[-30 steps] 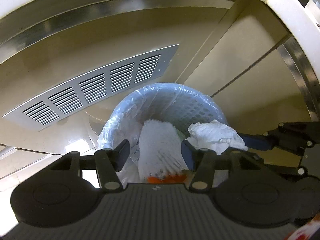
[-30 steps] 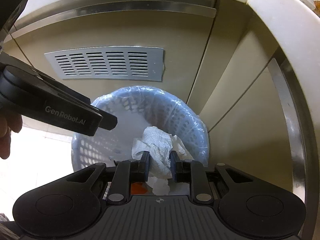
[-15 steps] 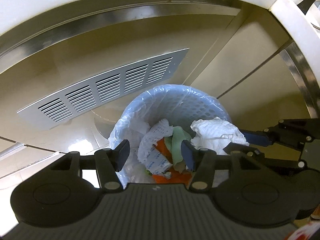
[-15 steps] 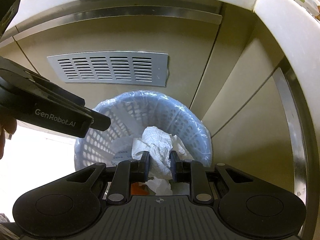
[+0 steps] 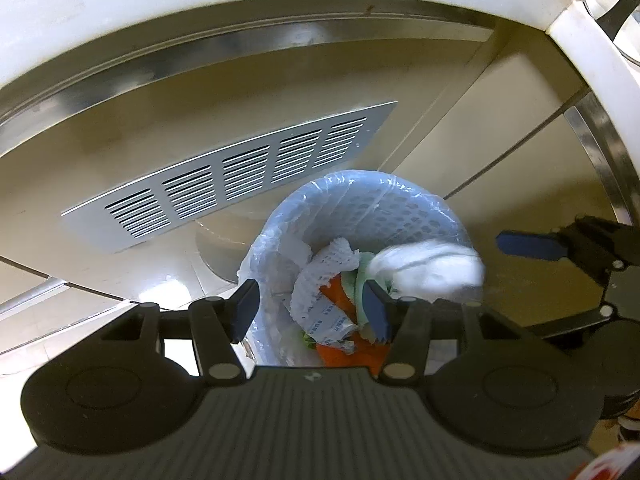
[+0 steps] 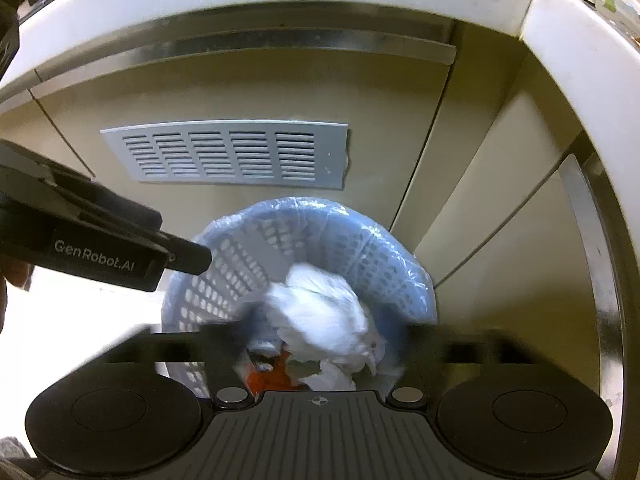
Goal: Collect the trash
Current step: 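Open both tools to drop the bubble wrap and tissue into the wastebasket, then raise both open tools from the wastebasket back over the countertop, then grasp the white paper cup with the left tool while the right tool grasps the Mecobalamin Tablets box, then carry the paper cup and tablet box down over the wastebasket, then open both tools to drop the paper cup and tablet box into the wastebasket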
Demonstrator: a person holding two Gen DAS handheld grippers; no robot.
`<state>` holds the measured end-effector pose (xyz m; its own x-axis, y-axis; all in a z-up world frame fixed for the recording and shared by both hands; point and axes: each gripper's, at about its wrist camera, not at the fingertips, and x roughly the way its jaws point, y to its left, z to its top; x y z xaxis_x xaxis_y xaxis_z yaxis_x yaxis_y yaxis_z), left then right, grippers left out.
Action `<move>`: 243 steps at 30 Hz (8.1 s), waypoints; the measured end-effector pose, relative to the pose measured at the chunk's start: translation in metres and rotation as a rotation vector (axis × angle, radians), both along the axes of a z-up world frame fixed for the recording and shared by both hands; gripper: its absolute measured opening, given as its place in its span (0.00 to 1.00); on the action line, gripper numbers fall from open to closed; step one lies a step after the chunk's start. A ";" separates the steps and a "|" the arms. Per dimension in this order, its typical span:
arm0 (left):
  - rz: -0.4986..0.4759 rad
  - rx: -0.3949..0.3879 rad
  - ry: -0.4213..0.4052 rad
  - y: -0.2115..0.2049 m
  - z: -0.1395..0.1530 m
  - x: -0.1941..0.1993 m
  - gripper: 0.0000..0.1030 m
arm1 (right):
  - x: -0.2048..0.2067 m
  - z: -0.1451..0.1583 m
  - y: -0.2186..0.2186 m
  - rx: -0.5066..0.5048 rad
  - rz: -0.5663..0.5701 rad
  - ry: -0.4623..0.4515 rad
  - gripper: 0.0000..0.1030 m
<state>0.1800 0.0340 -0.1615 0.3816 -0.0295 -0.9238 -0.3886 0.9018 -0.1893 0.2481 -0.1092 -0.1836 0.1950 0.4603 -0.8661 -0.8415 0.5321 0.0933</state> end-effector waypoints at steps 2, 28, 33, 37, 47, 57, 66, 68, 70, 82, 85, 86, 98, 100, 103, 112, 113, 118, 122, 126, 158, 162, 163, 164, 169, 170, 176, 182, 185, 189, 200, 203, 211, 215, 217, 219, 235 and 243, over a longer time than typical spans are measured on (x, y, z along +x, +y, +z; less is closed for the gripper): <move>0.002 0.002 -0.001 0.002 0.001 -0.001 0.51 | -0.001 0.000 0.001 -0.011 0.003 -0.004 0.75; -0.066 0.074 -0.159 -0.001 0.079 -0.028 0.52 | -0.021 0.078 -0.017 0.095 0.043 -0.141 0.75; -0.122 0.092 -0.224 -0.002 0.111 -0.038 0.52 | -0.028 0.113 -0.027 0.174 0.046 -0.218 0.75; -0.156 0.114 -0.283 -0.003 0.137 -0.042 0.53 | -0.025 0.139 -0.035 0.242 0.018 -0.260 0.75; -0.155 0.172 -0.397 0.001 0.185 -0.018 0.57 | 0.034 0.180 -0.049 0.321 -0.142 -0.336 0.75; -0.101 0.259 -0.413 0.018 0.198 0.035 0.68 | 0.130 0.180 -0.061 0.330 -0.180 -0.338 0.76; -0.170 0.369 -0.397 0.038 0.199 0.093 0.78 | 0.187 0.174 -0.057 0.321 -0.185 -0.325 0.83; -0.248 0.415 -0.387 0.044 0.197 0.109 0.78 | 0.196 0.174 -0.054 0.317 -0.203 -0.327 0.83; -0.357 0.457 -0.378 0.050 0.196 0.125 0.78 | 0.205 0.174 -0.050 0.316 -0.231 -0.312 0.84; -1.044 0.479 -0.311 0.067 0.176 0.211 0.78 | 0.224 0.172 -0.022 0.295 -0.377 -0.233 0.84; -1.156 0.455 -0.278 0.067 0.170 0.226 0.75 | 0.224 0.170 -0.017 0.277 -0.391 -0.221 0.84; -1.182 0.442 -0.267 0.068 0.169 0.230 0.74 | 0.224 0.169 -0.015 0.268 -0.390 -0.224 0.84; -0.952 0.254 -0.083 0.084 0.158 0.244 0.46 | 0.252 0.163 0.010 0.188 -0.330 -0.234 0.84; -0.868 0.194 -0.078 0.087 0.160 0.238 0.45 | 0.259 0.159 0.016 0.166 -0.304 -0.236 0.84; -0.802 0.153 -0.098 0.087 0.163 0.230 0.45 | 0.267 0.155 0.024 0.146 -0.276 -0.224 0.84; -0.644 0.155 -0.170 0.082 0.167 0.226 0.45 | 0.271 0.149 0.023 0.149 -0.293 -0.149 0.70; -0.644 0.166 -0.169 0.079 0.165 0.227 0.45 | 0.267 0.150 0.021 0.152 -0.294 -0.148 0.70; -0.642 0.198 -0.181 0.071 0.161 0.226 0.45 | 0.248 0.153 0.012 0.138 -0.286 -0.153 0.70; -0.633 0.209 -0.182 0.070 0.157 0.228 0.45 | 0.240 0.149 0.010 0.130 -0.268 -0.157 0.74; -0.623 0.209 -0.185 0.071 0.155 0.231 0.45 | 0.241 0.146 0.012 0.136 -0.281 -0.170 0.79; -0.309 0.062 -0.254 -0.005 0.167 0.112 0.43 | 0.133 0.171 -0.060 0.315 -0.309 -0.068 0.70; -0.305 0.047 -0.258 -0.016 0.169 0.085 0.43 | 0.098 0.169 -0.070 0.321 -0.294 -0.048 0.70; -0.312 0.038 -0.261 -0.018 0.171 0.077 0.43 | 0.089 0.170 -0.073 0.321 -0.297 -0.043 0.70; -0.321 0.031 -0.263 -0.019 0.171 0.071 0.43 | 0.078 0.170 -0.075 0.320 -0.301 -0.039 0.70; -0.375 0.001 -0.262 -0.018 0.174 0.039 0.43 | 0.025 0.169 -0.080 0.284 -0.335 -0.028 0.70; -0.390 0.001 -0.262 -0.017 0.174 0.033 0.43 | 0.014 0.169 -0.079 0.273 -0.343 -0.026 0.70; -0.446 -0.037 -0.239 -0.012 0.158 -0.002 0.43 | -0.038 0.153 -0.073 0.196 -0.403 -0.003 0.70; -0.488 -0.037 -0.172 -0.016 0.122 -0.019 0.43 | -0.061 0.125 -0.068 0.097 -0.465 -0.012 0.70; -0.462 -0.023 -0.136 -0.018 0.104 -0.020 0.43 | -0.061 0.107 -0.063 0.062 -0.463 -0.008 0.70; -0.399 -0.024 -0.082 -0.015 0.079 -0.018 0.43 | -0.059 0.084 -0.054 0.020 -0.421 -0.018 0.70; -0.338 -0.016 0.021 -0.017 0.027 -0.013 0.43 | -0.054 0.034 -0.044 -0.022 -0.393 0.000 0.70; -0.336 -0.011 0.039 -0.019 0.019 -0.011 0.43 | -0.048 0.026 -0.039 -0.029 -0.403 0.022 0.70; -0.326 -0.010 0.067 -0.020 0.012 -0.004 0.43 | -0.033 0.020 -0.034 -0.031 -0.422 0.053 0.70; -0.322 -0.008 0.068 -0.019 0.008 0.000 0.43 | -0.033 0.019 -0.034 -0.033 -0.425 0.054 0.70; -0.321 -0.008 0.065 -0.019 0.009 0.002 0.43 | -0.033 0.018 -0.032 -0.033 -0.426 0.053 0.70; -0.322 -0.011 0.061 -0.019 0.009 0.004 0.43 | -0.033 0.017 -0.031 -0.033 -0.427 0.051 0.70; -0.330 0.020 0.037 -0.016 0.002 0.012 0.63 | -0.037 0.017 -0.037 -0.048 -0.457 0.048 0.70; -0.303 0.008 0.040 -0.006 0.007 0.002 0.63 | -0.035 0.016 -0.032 -0.032 -0.450 0.048 0.70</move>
